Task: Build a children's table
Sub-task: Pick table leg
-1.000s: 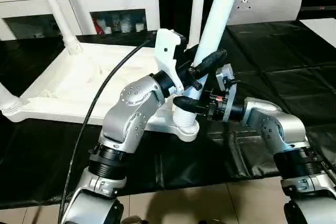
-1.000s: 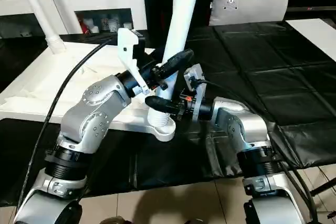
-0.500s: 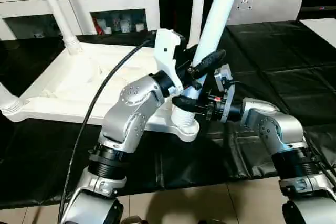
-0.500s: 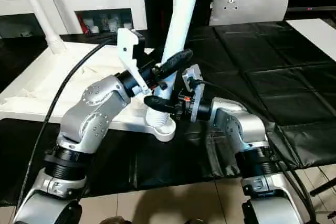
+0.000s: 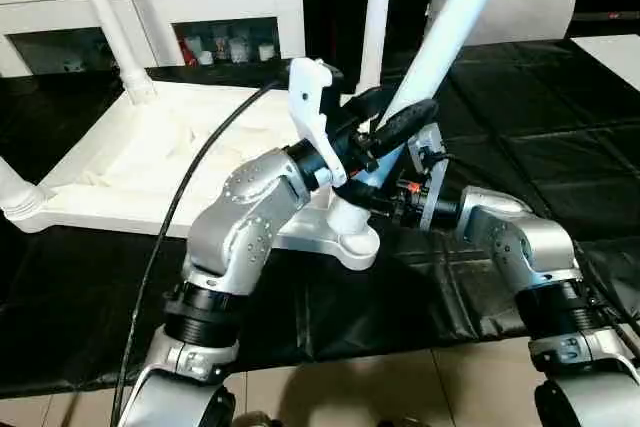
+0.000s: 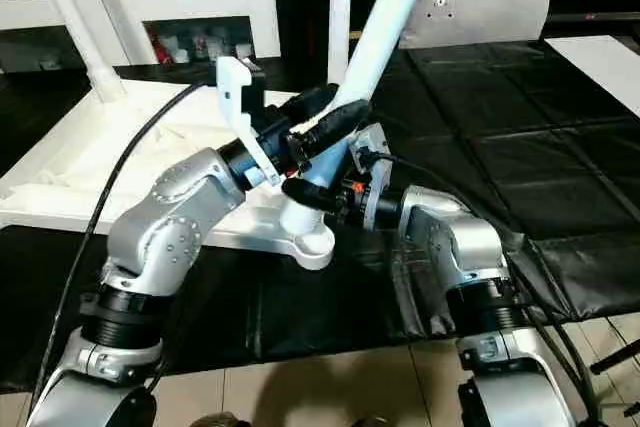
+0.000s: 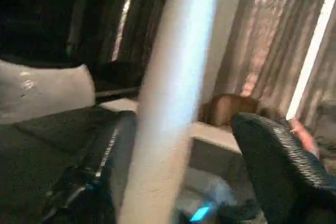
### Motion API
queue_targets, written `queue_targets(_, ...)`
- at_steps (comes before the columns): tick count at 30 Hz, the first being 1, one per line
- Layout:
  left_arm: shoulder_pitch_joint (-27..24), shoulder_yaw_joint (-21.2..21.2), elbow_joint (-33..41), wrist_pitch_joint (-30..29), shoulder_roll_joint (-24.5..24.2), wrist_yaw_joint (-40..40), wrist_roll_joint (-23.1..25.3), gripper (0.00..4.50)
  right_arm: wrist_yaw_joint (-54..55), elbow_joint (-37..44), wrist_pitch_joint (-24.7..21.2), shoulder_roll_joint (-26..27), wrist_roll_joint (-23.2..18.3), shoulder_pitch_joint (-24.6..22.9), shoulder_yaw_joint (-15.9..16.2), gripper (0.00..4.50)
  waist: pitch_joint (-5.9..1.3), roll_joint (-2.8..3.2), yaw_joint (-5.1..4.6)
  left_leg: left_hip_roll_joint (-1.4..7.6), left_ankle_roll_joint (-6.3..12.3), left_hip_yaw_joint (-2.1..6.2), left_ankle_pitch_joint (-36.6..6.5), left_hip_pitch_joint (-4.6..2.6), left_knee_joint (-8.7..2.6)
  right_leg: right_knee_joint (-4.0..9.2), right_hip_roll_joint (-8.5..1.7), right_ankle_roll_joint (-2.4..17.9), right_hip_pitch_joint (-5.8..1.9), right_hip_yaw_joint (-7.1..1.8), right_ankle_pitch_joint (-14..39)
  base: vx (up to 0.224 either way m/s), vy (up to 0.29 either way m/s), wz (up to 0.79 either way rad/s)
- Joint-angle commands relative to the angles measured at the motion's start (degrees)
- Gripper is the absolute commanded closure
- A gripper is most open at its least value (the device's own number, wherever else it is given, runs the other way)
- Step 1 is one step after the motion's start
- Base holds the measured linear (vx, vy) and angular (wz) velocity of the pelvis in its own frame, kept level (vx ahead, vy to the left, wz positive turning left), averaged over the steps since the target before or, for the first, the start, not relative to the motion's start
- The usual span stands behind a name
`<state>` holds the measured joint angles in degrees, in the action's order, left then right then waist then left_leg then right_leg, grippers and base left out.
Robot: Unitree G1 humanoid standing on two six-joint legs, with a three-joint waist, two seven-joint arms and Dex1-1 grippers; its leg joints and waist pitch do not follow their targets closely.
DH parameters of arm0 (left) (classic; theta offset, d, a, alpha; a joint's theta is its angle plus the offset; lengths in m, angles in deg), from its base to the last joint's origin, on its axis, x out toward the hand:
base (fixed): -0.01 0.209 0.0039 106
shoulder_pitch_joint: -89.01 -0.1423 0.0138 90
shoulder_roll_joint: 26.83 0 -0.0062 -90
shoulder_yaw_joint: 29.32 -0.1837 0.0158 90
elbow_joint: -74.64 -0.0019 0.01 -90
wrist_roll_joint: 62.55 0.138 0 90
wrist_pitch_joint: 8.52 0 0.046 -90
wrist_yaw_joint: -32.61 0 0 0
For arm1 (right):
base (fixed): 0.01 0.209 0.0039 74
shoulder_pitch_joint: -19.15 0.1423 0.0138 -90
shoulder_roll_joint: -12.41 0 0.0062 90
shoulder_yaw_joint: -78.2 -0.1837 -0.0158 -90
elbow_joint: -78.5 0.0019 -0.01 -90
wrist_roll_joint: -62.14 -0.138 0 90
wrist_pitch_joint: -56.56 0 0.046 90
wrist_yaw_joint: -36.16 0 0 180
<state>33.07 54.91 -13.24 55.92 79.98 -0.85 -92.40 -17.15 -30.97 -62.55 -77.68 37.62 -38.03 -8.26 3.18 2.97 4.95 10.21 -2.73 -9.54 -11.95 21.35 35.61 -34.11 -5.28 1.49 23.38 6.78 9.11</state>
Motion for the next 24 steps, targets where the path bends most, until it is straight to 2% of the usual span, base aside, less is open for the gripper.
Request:
queue_targets(1,0.0,-0.9,3.2,-1.8,1.3,-3.0,-4.1,1.17,1.5,-0.2,0.7,0.8,1.1,0.9,0.1,2.60,-4.67,-1.17,-0.14,2.62,4.71,0.55,-2.1,0.09,-3.57,3.61,-3.47,9.9,-3.94,-3.12,13.5,0.000,0.000,0.00)
queue_targets(4,0.0,0.5,3.4,-1.4,1.9,-2.5,-5.1,1.17,2.6,0.2,2.4,1.4,1.0,0.5,-0.6,2.61,-4.62,-1.25,-0.13,2.65,4.91,0.48,-2.3,0.09,-3.56,3.68,-3.53,10.2,-3.85,-3.16,13.6,0.000,0.000,0.00)
queue_targets(5,0.0,1.3,3.4,-1.1,2.1,-2.0,-5.3,1.17,3.1,0.3,3.5,1.8,1.0,0.3,-1.1,2.61,-4.54,-1.28,-0.27,2.55,4.90,0.45,-3.2,0.11,-3.58,3.96,-3.43,9.4,-3.88,-3.06,15.2,0.000,0.000,0.00)
queue_targets(7,0.1,2.3,2.7,-0.5,1.4,-1.4,-4.7,1.17,4.5,1.5,3.1,1.7,1.1,-0.2,-1.6,2.61,-4.43,-1.32,-0.31,2.49,4.54,0.51,-3.7,0.02,-3.71,4.16,-3.29,8.3,-3.88,-3.05,16.8,0.000,0.000,0.00)
queue_targets(9,0.4,4.5,0.5,1.5,-1.4,-0.4,-2.2,1.17,8.5,4.3,1.8,1.2,2.1,-1.9,-2.7,2.61,-4.34,-1.19,-0.37,2.46,4.12,0.58,-3.7,-0.03,-3.80,4.38,-3.19,7.2,-3.79,-3.04,17.7,0.000,0.000,0.00)
queue_targets(11,0.8,6.5,-2.4,3.1,-4.7,0.7,0.4,1.17,12.2,6.3,1.5,0.8,3.1,-3.6,-4.2,2.61,-4.38,-0.93,-0.65,2.13,3.18,0.66,-3.9,-0.21,-3.89,4.50,-2.92,5.0,-3.75,-2.94,18.7,0.000,0.000,0.00)
queue_targets(12,0.9,6.9,-3.7,3.7,-6.1,0.9,1.6,1.17,13.3,7.0,1.9,0.9,3.4,-4.2,-4.9,2.61,-4.44,-0.91,-0.74,2.11,2.88,0.59,-4.1,-0.34,-3.88,4.49,-2.95,4.7,-3.74,-2.96,18.7,0.000,0.000,0.00)
queue_targets(13,0.9,7.3,-5.2,4.4,-7.4,1.0,2.6,1.17,14.4,7.9,2.7,1.0,3.7,-5.0,-5.4,2.61,-4.49,-0.65,-0.92,2.03,2.58,0.64,-4.2,-0.38,-3.93,4.42,-2.87,4.6,-3.71,-2.92,18.2,0.000,0.000,0.00)
queue_targets(15,0.9,7.5,-6.8,5.0,-8.6,1.1,3.6,1.17,15.3,8.9,3.1,1.2,3.9,-5.8,-5.9,2.61,-4.59,-0.68,-1.13,2.07,2.35,0.74,-4.3,-0.37,-4.01,4.30,-2.90,4.7,-3.77,-2.87,17.3,0.000,0.000,0.00)
queue_targets(16,0.9,7.0,-8.4,6.4,-9.9,0.8,5.3,1.17,16.1,9.9,3.1,1.4,3.9,-6.4,-6.3,2.61,-4.68,-0.48,-1.17,2.09,2.58,0.89,-3.8,-0.31,-3.94,4.12,-2.97,5.4,-3.73,-2.86,15.8,0.000,0.000,0.00)
queue_targets(17,0.7,3.4,-13.2,10.4,-14.0,-2.9,10.0,1.17,17.5,11.8,3.2,1.3,4.2,-8.2,-6.5,2.61,-4.61,-0.55,-1.30,2.10,3.24,0.90,-3.6,-0.32,-3.99,4.33,-2.96,5.8,-3.66,-2.89,15.2,0.000,0.000,0.00)
queue_targets(18,0.7,2.9,-13.8,11.0,-14.6,-3.6,10.6,1.17,17.6,12.1,3.3,1.3,4.2,-8.4,-6.5,2.61,-4.63,-0.44,-1.24,2.16,3.36,0.90,-4.0,-0.44,-4.05,4.20,-2.94,5.4,-3.56,-2.99,15.4,0.000,0.000,0.00)
queue_targets(19,0.8,1.4,-15.7,12.5,-16.3,-5.9,11.9,1.17,17.8,12.8,3.8,1.3,4.4,-9.1,-6.4,2.61,-4.64,-0.72,-1.44,2.10,3.45,0.87,-3.8,-0.30,-4.09,3.93,-3.02,5.5,-3.72,-3.04,14.8,0.000,0.000,0.00)
queue_targets(21,0.8,1.1,-16.1,12.8,-16.6,-6.6,12.1,1.17,17.8,13.0,4.0,1.3,4.4,-9.3,-6.4,2.61,-4.68,-0.54,-1.52,2.28,2.93,0.81,-3.8,-0.36,-4.08,3.75,-3.27,6.7,-3.76,-3.12,14.1,0.000,0.000,0.00)
queue_targets(24,1.7,-0.9,-19.7,14.4,-18.8,-12.5,12.7,1.17,18.0,14.1,4.1,1.1,4.3,-10.4,-6.4,2.61,-4.49,-0.52,-1.40,2.31,2.60,0.71,-5.1,-0.39,-4.23,3.94,-3.45,7.9,-3.67,-3.23,14.8,0.000,0.000,0.00)
